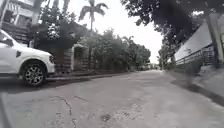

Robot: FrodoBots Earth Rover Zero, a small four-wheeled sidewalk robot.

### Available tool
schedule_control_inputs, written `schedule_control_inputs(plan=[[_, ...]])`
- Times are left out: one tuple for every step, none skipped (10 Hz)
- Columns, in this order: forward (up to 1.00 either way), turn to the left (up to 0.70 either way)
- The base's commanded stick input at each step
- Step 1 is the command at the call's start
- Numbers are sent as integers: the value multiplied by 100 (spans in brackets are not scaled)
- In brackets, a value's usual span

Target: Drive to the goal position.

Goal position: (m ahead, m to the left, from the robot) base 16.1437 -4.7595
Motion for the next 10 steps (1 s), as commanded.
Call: schedule_control_inputs(plan=[[70,0],[70,0],[70,0],[70,0],[70,0],[70,0],[70,0],[70,0],[70,0],[70,0]])
